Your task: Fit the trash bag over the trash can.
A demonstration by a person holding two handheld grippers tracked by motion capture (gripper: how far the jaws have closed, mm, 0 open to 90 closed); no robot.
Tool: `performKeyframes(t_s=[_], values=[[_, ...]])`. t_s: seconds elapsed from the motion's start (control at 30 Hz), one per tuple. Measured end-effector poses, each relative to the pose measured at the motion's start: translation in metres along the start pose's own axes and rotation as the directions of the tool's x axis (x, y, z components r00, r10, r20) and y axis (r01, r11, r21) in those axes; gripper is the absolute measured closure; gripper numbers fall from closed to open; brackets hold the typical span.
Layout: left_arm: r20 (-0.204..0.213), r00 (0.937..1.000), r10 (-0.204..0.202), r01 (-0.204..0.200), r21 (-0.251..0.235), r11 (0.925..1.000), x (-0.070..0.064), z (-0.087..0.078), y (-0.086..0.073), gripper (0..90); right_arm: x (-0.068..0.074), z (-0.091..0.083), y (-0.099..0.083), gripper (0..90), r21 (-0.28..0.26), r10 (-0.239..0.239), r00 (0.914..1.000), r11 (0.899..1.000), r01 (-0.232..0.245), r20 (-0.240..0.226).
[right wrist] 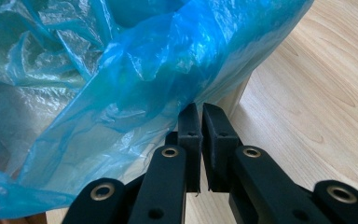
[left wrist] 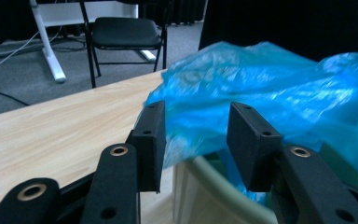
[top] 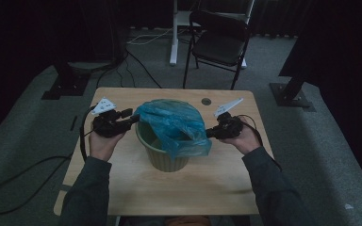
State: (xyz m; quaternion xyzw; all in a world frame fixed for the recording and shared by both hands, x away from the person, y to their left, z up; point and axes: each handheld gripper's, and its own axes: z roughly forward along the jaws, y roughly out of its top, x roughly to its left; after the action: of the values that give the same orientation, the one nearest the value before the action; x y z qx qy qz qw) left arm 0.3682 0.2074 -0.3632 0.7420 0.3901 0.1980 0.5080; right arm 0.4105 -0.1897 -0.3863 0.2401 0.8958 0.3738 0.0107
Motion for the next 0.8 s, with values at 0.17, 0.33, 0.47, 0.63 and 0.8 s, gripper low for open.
performKeyframes(t_s=[0.17,0.33,0.47,0.63,0.8], values=[[0.01,0.9999,0.012,-0.012,-0.009,0.9999,-0.004,0.001,0.006,54.9,0.001,0.0,0.001,86.5,-0.002,-0.002,1.0,1.0,0.002,-0.001],[0.025,0.9993,0.028,-0.028,-0.019,0.9994,-0.01,0.003,0.012,52.1,0.001,0.001,0.002,86.4,-0.001,-0.003,1.0,1.0,0.003,-0.002],[0.05,0.9981,0.036,-0.034,-0.032,0.9989,-0.013,0.004,0.016,50.9,0.001,0.001,0.001,86.4,0.002,0.0,1.0,1.0,0.0,-0.003],[0.09,0.9943,0.058,-0.054,-0.045,0.9975,-0.019,0.006,0.023,50.3,0.001,0.001,0.001,86.4,0.003,-0.001,1.0,1.0,0.001,-0.005],[0.103,0.9918,0.076,-0.073,-0.034,0.9968,-0.023,0.01,0.027,48.4,0.001,0.002,0.002,86.4,0.003,-0.003,1.0,1.0,0.003,-0.006]])
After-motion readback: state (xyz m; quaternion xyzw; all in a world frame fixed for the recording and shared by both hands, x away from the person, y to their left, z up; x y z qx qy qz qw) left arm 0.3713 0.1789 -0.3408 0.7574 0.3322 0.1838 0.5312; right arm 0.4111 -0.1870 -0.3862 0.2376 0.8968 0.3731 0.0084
